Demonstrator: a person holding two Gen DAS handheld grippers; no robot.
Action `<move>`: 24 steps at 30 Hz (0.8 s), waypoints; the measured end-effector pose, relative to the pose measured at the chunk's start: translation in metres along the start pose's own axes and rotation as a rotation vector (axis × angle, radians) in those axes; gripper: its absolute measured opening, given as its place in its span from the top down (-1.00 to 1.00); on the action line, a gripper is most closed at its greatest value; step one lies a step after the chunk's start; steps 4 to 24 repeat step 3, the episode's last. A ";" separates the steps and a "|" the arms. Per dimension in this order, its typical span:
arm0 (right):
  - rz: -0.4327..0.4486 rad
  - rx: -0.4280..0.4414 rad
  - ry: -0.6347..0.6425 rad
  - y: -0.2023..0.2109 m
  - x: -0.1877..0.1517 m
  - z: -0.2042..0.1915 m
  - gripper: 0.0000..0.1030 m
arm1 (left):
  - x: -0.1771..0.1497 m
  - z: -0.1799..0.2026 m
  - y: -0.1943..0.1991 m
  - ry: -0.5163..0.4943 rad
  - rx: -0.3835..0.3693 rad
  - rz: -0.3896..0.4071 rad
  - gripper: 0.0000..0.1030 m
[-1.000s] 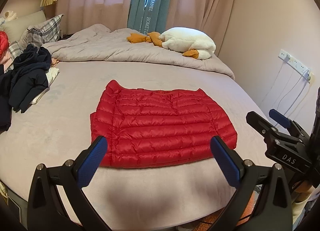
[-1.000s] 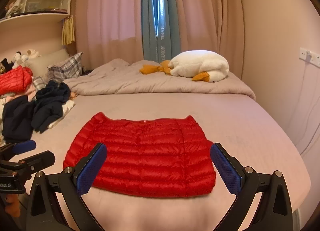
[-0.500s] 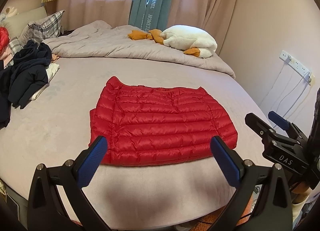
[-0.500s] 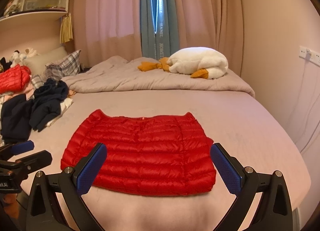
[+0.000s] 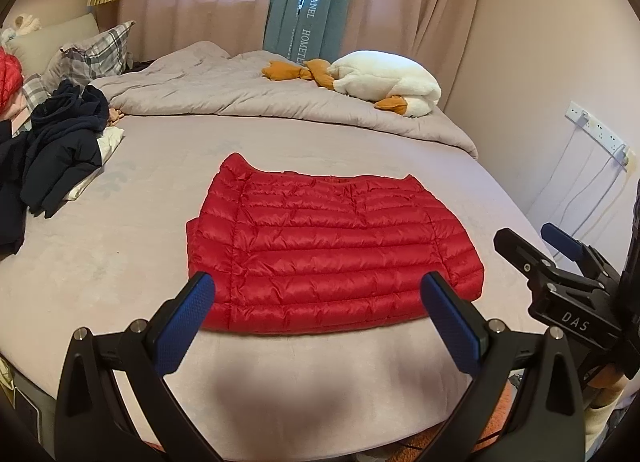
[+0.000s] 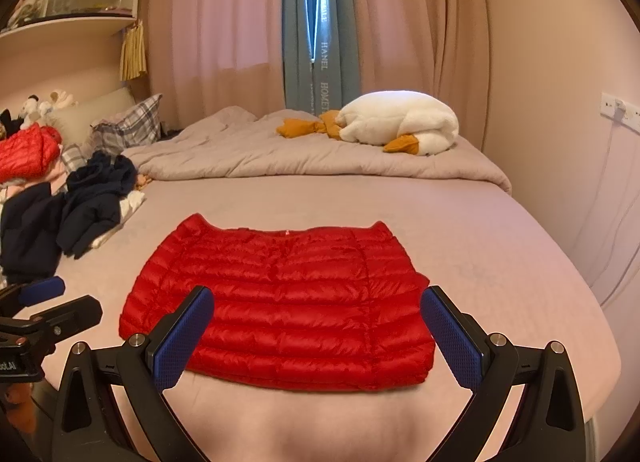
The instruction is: Fold large clothes
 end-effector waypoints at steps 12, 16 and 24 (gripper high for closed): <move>-0.004 0.001 0.002 -0.001 0.000 -0.001 -0.98 | 0.000 -0.001 0.000 0.002 0.001 -0.001 -0.99; -0.004 0.001 0.002 -0.001 0.000 -0.001 -0.98 | 0.000 -0.001 0.000 0.002 0.001 -0.001 -0.99; -0.004 0.001 0.002 -0.001 0.000 -0.001 -0.98 | 0.000 -0.001 0.000 0.002 0.001 -0.001 -0.99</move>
Point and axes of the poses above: each gripper's, at about its wrist camera, not at the fingertips, and y roughly against the way its jaws point, z to its right, x to its top, the point moved 4 cm from there along -y, roughly the way its jaws point, and after that the axes turned 6 degrees about y, right-handed, at the moved point
